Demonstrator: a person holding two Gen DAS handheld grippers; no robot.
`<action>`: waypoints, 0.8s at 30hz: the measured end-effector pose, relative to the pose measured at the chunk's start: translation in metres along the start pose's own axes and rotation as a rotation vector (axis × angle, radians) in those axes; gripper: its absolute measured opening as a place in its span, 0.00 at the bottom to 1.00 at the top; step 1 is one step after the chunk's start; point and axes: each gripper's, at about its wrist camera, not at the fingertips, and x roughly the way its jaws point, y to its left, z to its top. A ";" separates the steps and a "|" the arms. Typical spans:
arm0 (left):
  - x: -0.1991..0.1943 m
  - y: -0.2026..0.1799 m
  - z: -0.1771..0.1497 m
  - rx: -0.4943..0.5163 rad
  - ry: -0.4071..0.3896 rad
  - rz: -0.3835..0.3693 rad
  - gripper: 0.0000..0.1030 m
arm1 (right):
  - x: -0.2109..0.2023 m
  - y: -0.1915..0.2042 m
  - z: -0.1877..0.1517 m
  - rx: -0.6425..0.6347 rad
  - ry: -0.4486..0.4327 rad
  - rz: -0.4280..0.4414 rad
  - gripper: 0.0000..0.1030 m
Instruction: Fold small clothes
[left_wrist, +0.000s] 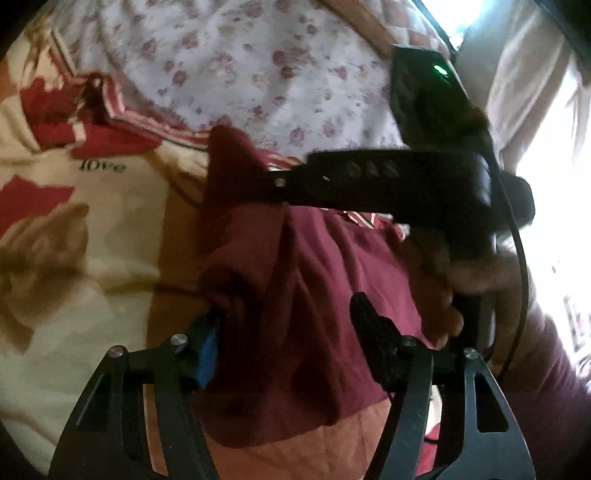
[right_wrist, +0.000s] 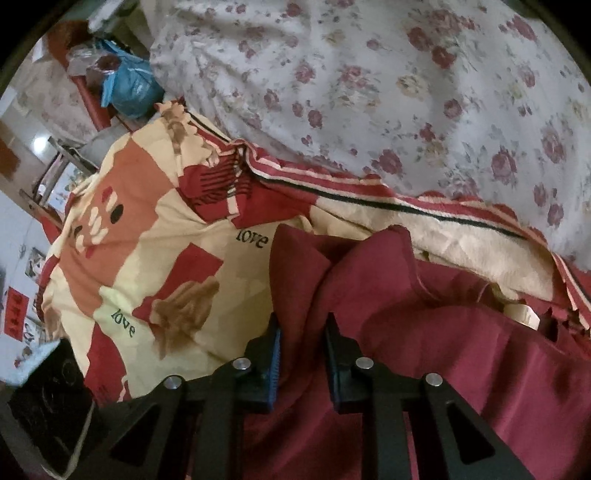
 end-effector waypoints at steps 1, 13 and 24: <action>0.000 -0.003 0.000 0.017 -0.008 0.006 0.62 | 0.000 -0.001 0.003 0.003 0.016 -0.006 0.24; 0.004 -0.006 -0.002 0.026 0.001 0.044 0.61 | 0.054 0.025 0.021 -0.101 0.181 -0.183 0.50; 0.004 -0.040 -0.007 0.105 0.006 0.021 0.41 | -0.036 -0.010 -0.011 -0.026 -0.053 -0.033 0.23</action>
